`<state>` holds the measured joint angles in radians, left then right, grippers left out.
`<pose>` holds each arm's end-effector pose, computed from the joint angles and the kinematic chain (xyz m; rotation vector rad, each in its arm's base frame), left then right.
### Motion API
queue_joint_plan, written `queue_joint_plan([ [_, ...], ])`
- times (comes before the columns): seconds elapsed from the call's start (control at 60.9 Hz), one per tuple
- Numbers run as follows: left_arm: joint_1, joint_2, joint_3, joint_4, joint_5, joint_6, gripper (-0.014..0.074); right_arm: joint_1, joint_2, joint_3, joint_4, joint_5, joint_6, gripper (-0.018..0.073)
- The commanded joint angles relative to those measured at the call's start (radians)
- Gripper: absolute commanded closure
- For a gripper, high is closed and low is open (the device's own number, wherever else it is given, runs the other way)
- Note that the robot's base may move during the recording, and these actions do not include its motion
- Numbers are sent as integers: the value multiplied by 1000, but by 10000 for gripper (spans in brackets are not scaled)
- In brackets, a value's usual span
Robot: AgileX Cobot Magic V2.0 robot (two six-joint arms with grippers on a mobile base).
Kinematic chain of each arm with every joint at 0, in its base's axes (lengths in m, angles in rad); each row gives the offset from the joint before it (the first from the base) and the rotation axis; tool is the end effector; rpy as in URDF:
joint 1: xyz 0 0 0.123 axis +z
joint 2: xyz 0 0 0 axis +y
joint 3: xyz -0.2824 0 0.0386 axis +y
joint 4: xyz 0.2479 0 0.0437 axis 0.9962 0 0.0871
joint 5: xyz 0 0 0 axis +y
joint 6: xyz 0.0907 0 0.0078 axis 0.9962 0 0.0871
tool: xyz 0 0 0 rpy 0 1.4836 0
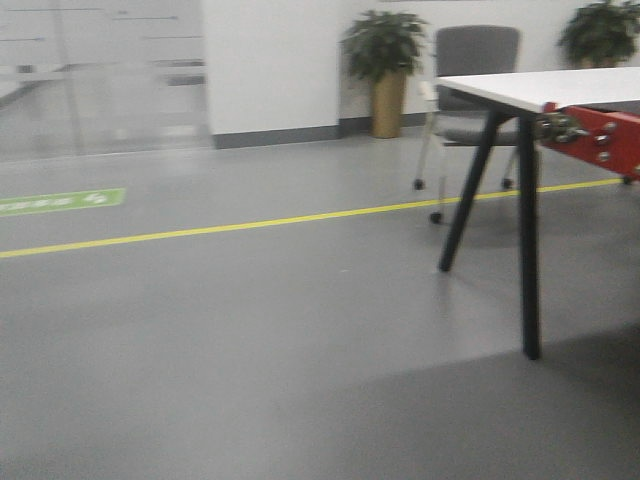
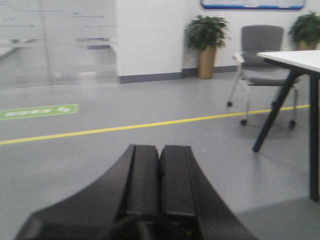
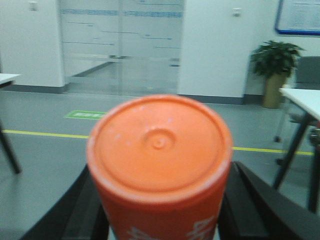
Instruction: Grab orange capacitor from left shelf to right conveyor
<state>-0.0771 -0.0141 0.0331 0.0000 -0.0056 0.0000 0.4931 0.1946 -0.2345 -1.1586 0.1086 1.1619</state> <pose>0.0564 -0.0044 0.2032 0.0577 1.4962 -0.0621 0.0630 0.0235 0.2765 -0.2822 1.4696 0.3287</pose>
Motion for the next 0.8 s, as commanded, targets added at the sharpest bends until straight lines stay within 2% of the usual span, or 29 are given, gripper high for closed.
queue_joint_plan([
  [0.0,3,10,-8,-5,-84,0,701,-3,12,-28,-25,-29,-8,504],
  [0.788,3,10,-8,-5,-84,0,701,-3,13,-28,-25,-26,-8,504],
])
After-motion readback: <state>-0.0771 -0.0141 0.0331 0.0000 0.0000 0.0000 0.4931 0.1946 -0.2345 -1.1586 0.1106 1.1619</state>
